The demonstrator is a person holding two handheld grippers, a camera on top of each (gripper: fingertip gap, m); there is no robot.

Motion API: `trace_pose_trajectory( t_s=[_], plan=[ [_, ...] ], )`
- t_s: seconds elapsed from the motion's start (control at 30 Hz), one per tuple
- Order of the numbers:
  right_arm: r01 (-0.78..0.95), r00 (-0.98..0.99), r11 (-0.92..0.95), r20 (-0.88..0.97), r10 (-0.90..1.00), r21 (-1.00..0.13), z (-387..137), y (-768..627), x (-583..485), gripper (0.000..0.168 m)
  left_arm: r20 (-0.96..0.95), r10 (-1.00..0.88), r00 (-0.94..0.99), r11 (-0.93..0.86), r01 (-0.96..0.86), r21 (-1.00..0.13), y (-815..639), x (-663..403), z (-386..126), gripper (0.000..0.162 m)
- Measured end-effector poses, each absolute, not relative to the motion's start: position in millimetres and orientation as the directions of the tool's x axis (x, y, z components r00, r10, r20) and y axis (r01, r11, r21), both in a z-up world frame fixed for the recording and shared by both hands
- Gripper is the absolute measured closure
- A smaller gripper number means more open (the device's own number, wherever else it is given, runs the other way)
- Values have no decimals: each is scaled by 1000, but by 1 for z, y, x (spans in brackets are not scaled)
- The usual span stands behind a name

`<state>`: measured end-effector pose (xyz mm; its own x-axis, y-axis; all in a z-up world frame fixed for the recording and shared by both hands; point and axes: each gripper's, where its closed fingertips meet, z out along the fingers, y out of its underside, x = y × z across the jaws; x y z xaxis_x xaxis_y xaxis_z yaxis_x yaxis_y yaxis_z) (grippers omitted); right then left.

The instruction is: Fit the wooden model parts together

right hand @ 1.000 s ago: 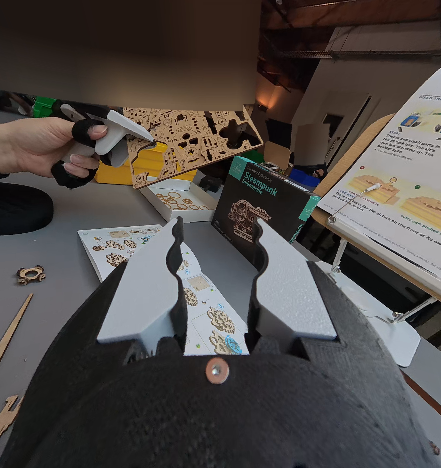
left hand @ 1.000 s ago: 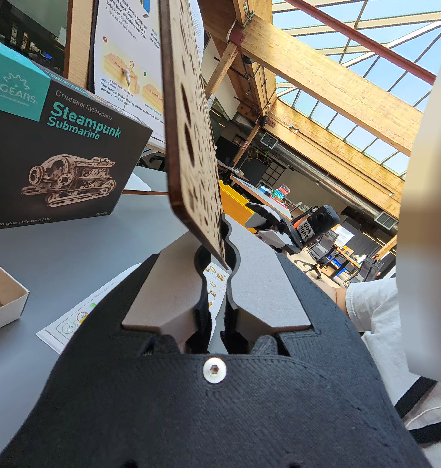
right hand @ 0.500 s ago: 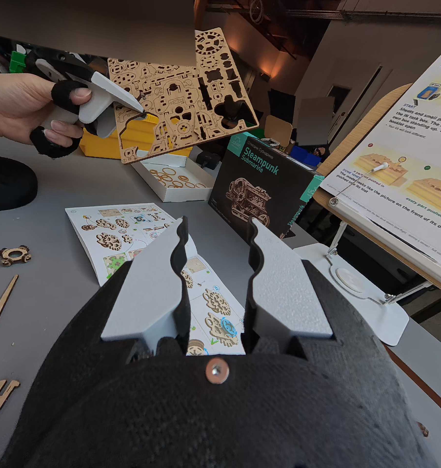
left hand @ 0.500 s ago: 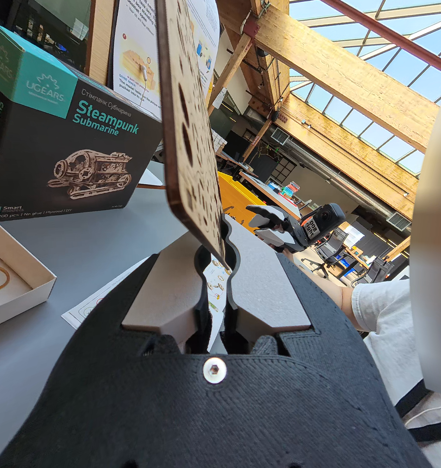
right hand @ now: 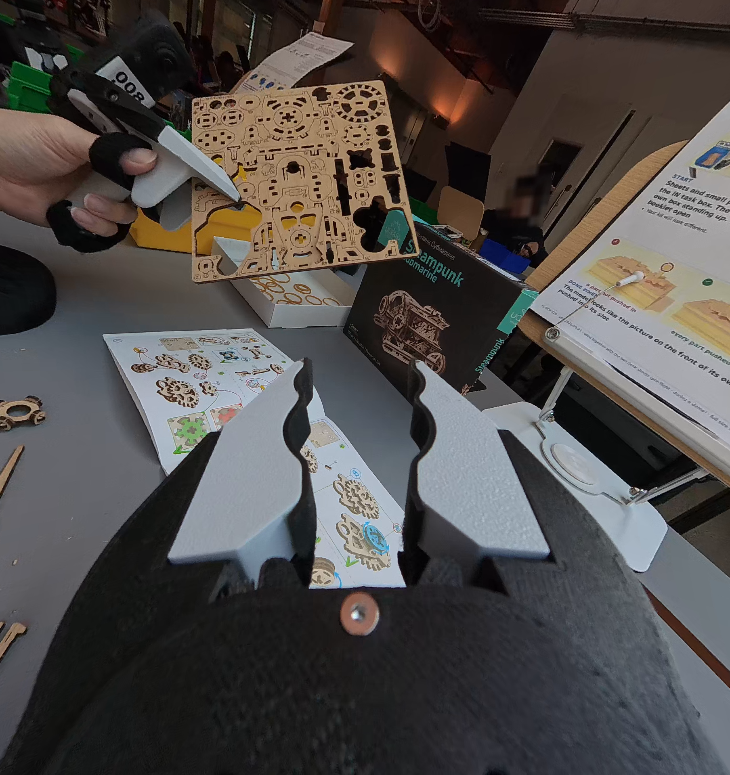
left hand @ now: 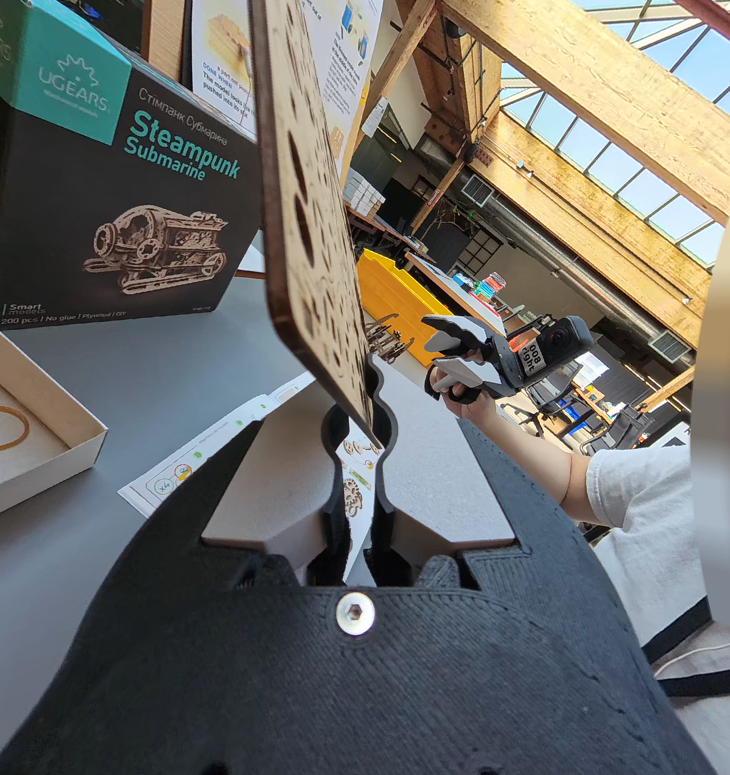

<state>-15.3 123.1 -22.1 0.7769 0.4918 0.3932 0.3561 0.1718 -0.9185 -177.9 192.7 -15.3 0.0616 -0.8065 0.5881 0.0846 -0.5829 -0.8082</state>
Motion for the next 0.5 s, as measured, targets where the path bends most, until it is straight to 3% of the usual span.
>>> trace_pose_trajectory(
  t_s=[0.5],
  plan=[
    [254,791,113,273,547,-961,-24,124,-15,128,597,-801,42,-592,80,-802,189,-173,-15,162]
  ],
)
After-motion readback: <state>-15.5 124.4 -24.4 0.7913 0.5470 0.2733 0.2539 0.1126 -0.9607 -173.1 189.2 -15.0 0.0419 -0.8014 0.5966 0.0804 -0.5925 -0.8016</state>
